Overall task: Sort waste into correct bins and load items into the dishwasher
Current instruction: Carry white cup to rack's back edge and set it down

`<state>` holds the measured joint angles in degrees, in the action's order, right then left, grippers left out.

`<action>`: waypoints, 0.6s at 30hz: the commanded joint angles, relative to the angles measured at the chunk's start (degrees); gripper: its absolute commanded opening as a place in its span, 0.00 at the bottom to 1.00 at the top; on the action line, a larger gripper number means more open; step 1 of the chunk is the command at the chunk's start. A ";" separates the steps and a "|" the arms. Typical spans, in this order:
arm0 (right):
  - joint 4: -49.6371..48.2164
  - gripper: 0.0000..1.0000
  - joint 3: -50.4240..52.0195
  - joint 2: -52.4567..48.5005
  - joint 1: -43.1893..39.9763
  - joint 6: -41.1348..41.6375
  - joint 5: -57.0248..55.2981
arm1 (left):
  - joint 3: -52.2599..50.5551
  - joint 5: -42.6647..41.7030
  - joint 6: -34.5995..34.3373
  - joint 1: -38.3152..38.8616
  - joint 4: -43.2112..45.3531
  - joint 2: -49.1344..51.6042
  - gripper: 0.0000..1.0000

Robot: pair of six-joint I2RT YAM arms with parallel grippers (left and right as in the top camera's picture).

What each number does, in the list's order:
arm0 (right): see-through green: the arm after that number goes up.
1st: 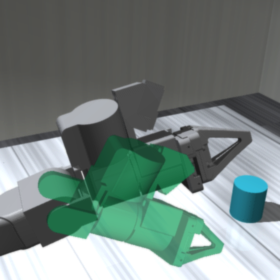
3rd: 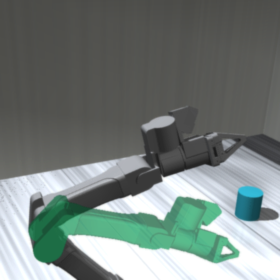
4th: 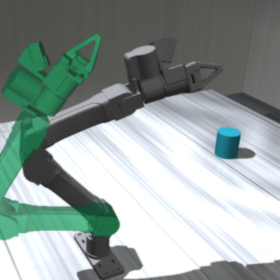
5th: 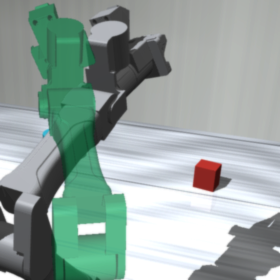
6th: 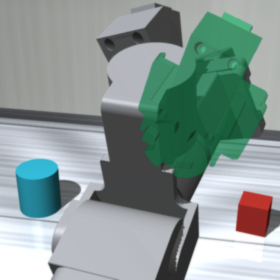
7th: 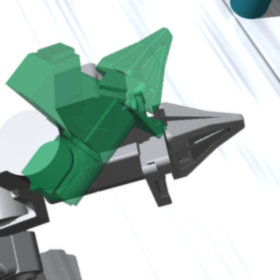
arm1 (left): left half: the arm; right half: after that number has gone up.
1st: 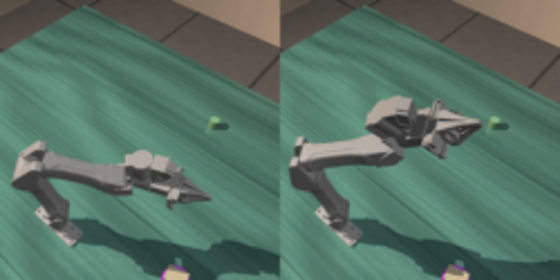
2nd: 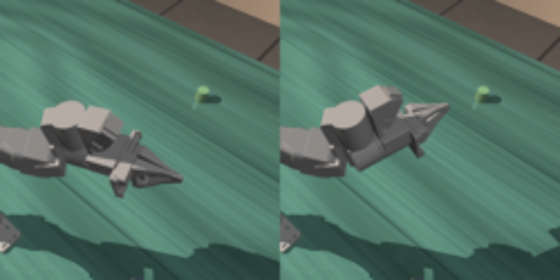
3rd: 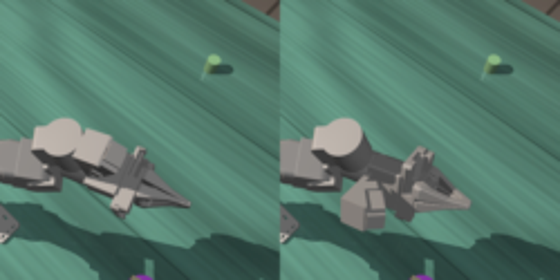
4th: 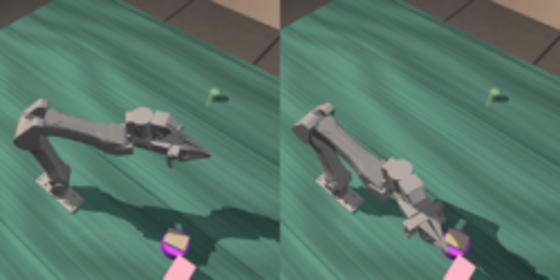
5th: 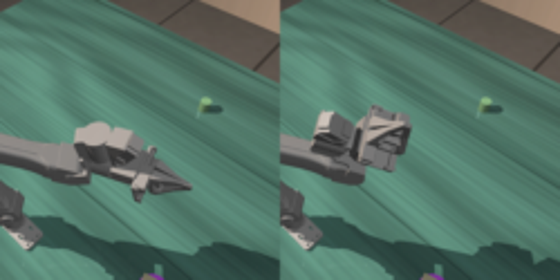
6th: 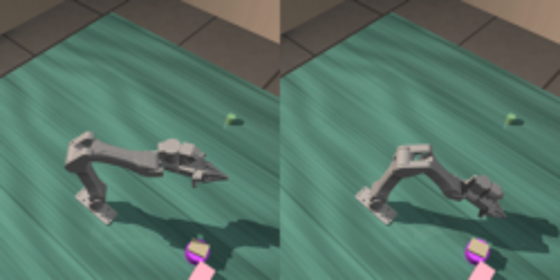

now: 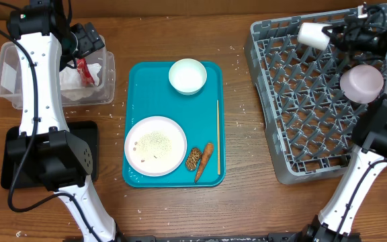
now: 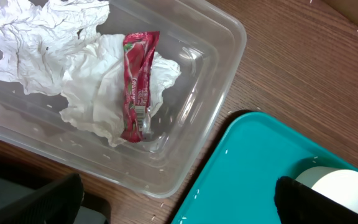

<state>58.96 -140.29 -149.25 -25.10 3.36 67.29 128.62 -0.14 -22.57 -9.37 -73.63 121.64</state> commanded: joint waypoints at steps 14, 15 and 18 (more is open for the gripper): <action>7.19 0.13 -0.09 2.03 -4.55 1.42 -22.73 | 0.00 0.72 -0.79 0.37 0.20 -1.01 1.00; 7.56 0.13 -0.09 2.71 -4.55 1.42 -24.35 | 0.00 0.72 -0.79 0.37 0.20 -1.01 1.00; 8.70 0.17 -0.09 4.79 -4.55 2.21 -29.16 | 0.00 0.72 -0.79 0.37 0.17 -1.01 1.00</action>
<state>66.96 -140.18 -149.10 -30.11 4.82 48.03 128.62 -0.14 -22.57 -9.37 -73.63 121.64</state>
